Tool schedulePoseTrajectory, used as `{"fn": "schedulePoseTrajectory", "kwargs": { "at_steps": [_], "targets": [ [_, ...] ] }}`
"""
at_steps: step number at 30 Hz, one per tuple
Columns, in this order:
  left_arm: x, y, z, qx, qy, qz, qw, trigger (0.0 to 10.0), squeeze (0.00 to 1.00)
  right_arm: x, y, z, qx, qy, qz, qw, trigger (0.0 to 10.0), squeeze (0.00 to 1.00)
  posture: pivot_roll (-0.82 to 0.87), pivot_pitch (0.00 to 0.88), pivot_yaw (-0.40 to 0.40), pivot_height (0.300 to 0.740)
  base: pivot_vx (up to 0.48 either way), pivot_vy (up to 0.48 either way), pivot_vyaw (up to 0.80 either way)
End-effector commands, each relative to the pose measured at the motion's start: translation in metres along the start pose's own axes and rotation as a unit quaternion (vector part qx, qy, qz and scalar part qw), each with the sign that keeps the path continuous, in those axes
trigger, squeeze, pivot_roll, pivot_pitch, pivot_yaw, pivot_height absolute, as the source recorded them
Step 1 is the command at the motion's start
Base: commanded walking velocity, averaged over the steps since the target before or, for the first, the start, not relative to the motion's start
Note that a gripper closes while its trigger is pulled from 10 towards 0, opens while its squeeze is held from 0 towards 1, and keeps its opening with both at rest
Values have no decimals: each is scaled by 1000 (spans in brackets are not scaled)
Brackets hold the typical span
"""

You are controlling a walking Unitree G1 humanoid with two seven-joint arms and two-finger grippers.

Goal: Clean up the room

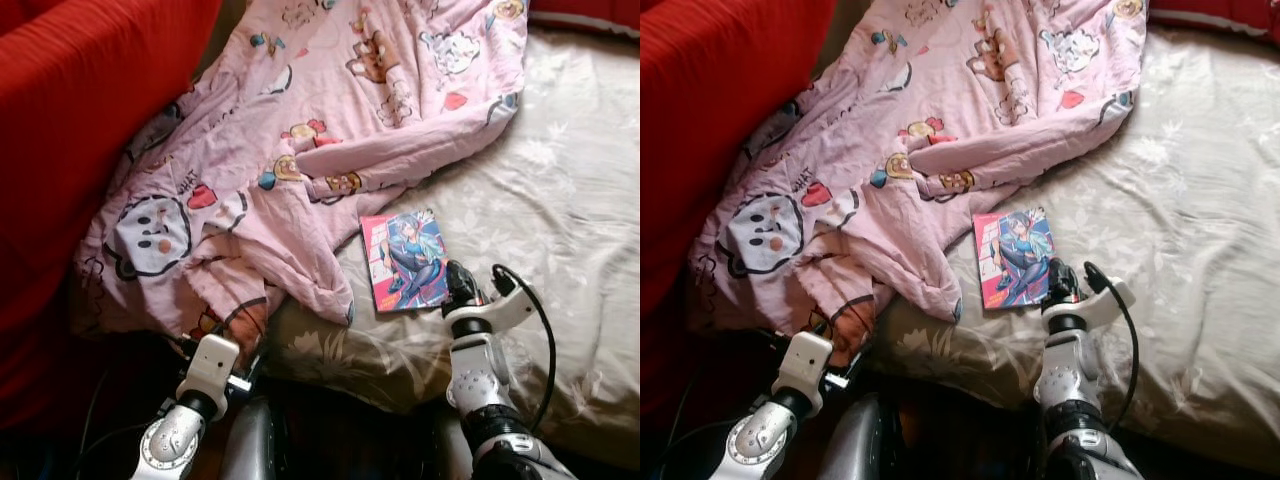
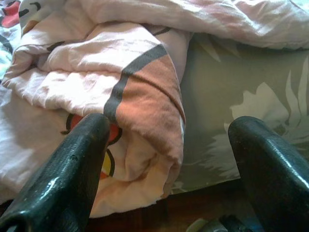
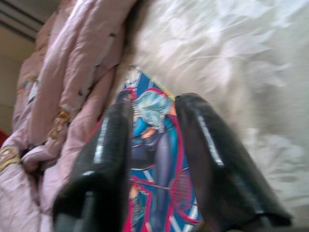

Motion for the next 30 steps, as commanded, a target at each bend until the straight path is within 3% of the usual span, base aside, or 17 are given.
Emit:
{"fn": "schedulePoseTrajectory", "kwargs": {
  "at_steps": [1, 11, 12, 13, 24, 30],
  "targets": [
    [-6, 2, 8, -4, 14, -16, 1000, 10000, 0, -6, -8, 4, -23, 5, -11, 1000, 10000, 1000, 140, 343, 92, 574, 0, 0, 0],
    [-6, 4, 9, -10, 17, -22, 1000, 10000, 0, -21, -18, 10, -44, 53, -29, 997, 10000, 1000, 152, 350, 114, 574, 0, 0, 0],
    [-6, 4, 10, -10, 18, -22, 1000, 10000, 0, -23, -19, 11, -46, 59, -31, 997, 10000, 231, 153, 350, 115, 574, 0, 0, 0],
    [-6, 5, 10, -11, 18, -23, 1000, 10000, 0, -24, -20, 11, -47, 62, -29, 997, 10000, 0, 155, 351, 116, 574, 0, 0, 0],
    [-6, 7, 15, -16, 21, -30, 999, 10000, 0, -26, -21, 11, -52, 73, -33, 995, 10000, 0, 178, 377, 135, 574, 0, 0, 0],
    [-7, 7, 19, -21, 26, -36, 999, 10000, 0, -22, -24, 12, -61, 45, -51, 996, 10000, 0, 184, 395, 145, 574, 0, 0, 0]
  ]
}}
Point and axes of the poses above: a point about 5 cm out from each wrist's last joint towards the gripper, its own z axis pointing back from the gripper into the wrist, its own x axis along the axis of the wrist's last joint, y = z × x, the point moved 1 cm from there along -z, pointing out of the wrist towards the gripper, and after that the axes turned 4 degrees about -z, right-handed, at the moved point
